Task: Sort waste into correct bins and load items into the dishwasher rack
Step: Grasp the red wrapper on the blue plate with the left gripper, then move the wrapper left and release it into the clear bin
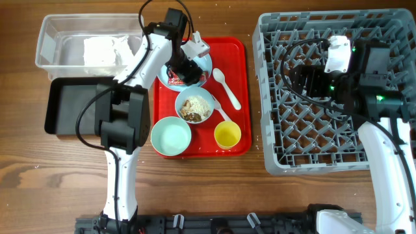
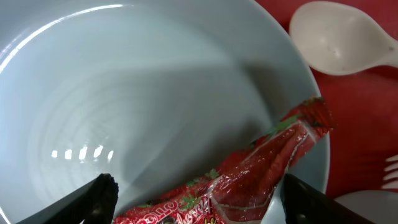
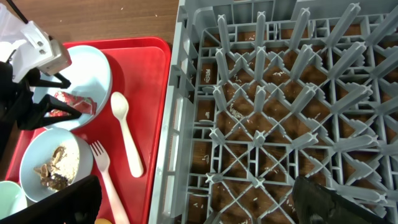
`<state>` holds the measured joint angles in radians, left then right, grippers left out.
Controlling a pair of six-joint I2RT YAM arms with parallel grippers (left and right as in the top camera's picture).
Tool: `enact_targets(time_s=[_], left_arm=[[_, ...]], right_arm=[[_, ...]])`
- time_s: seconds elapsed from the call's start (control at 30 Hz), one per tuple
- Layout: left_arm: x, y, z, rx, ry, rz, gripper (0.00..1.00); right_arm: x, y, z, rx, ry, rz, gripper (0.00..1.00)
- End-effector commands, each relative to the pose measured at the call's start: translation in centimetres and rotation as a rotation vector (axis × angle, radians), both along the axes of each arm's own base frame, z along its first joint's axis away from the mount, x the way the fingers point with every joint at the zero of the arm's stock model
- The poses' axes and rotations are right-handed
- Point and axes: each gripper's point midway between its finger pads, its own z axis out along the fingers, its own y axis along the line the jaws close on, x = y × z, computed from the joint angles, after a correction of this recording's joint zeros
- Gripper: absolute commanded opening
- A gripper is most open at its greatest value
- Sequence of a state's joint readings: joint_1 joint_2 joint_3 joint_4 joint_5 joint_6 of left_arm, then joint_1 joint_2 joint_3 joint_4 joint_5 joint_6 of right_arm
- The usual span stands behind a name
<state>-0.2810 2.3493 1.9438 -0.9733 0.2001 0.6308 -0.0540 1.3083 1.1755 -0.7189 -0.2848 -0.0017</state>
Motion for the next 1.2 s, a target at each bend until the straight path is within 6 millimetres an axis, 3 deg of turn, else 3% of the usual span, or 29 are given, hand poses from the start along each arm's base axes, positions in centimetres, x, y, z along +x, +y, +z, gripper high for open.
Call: enact_targets(time_s=[0.0,0.23,0.27,0.3,0.33,0.4,0.43,0.53,0.57,0.63,0.73,0.8,0.87,0.9,0.97,1.0,1.03,1.07,1.13,1.17], left_arm=[[0.4,0.3,-1.2,-0.004,0.0,-0.01,0.83],[0.1,0.6,-4.8,0.009,0.053,-0.005,0.69],[0.1,0.6,-5.1,0.01,0.054,-0.005,0.58],[0.3,0.6,-5.1,0.008,0.046,-0.005,0.37],[0.6,0.6,-5.1,0.01,0.033,-0.004,0.08],[1.9,1.3,-5.1,0.043,-0.008,0.078,0.04],[3.3,2.1,-4.7,0.078,-0.05,0.208,0.04],[6.0,4.6,-0.8,0.114,-0.16,0.503,0.04],[6.9,4.9,1.9,0.074,-0.191,0.598,0.04],[8.3,6.3,9.4,-0.037,-0.279,0.762,0.04],[9.1,10.0,18.1,-0.15,-0.428,0.876,0.04],[9.2,13.2,19.9,-0.159,-0.468,0.931,0.04],[9.5,18.0,18.0,-0.119,-0.439,1.015,0.04],[9.6,19.5,16.7,-0.102,-0.42,1.041,0.05],[9.8,21.4,14.6,-0.081,-0.385,1.074,0.43],[9.7,21.8,14.0,-0.084,-0.364,1.079,0.77],[9.5,21.8,13.9,-0.088,-0.355,1.078,0.92],[9.5,21.8,13.9,-0.088,-0.355,1.078,1.0],[9.2,20.5,15.5,-0.123,-0.36,1.043,1.0],[8.4,18.2,17.3,-0.179,-0.346,0.956,1.0]], right_arm=[[0.2,0.3,0.2,0.015,-0.001,0.01,1.0],[0.2,0.3,0.2,0.015,0.001,0.009,1.0],[0.2,0.3,0.2,0.016,0.001,0.009,1.0],[0.2,0.3,0.2,0.016,0.001,0.009,1.0],[0.2,0.3,0.2,0.015,0.001,0.009,1.0],[0.2,0.3,0.2,0.016,0.001,0.009,1.0],[0.2,0.3,0.2,0.015,0.001,0.009,1.0],[0.3,0.3,0.3,0.015,-0.002,0.009,1.0],[0.3,0.3,0.3,0.015,-0.002,0.01,1.0],[0.3,0.3,0.3,0.015,-0.003,0.009,1.0],[0.3,0.3,0.2,0.016,-0.002,0.009,1.0],[0.3,0.3,0.2,0.016,-0.002,0.009,1.0],[0.3,0.3,0.3,0.015,-0.002,0.009,1.0],[0.3,0.3,0.3,0.015,-0.002,0.009,1.0],[0.3,0.3,0.3,0.016,-0.002,0.009,1.0],[0.3,0.3,0.3,0.015,-0.002,0.01,1.0],[0.3,0.3,0.3,0.016,-0.002,0.009,1.0],[0.3,0.3,0.3,0.016,-0.002,0.009,1.0],[0.3,0.3,0.3,0.016,-0.002,0.009,1.0],[0.3,0.3,0.3,0.015,-0.002,0.009,1.0]])
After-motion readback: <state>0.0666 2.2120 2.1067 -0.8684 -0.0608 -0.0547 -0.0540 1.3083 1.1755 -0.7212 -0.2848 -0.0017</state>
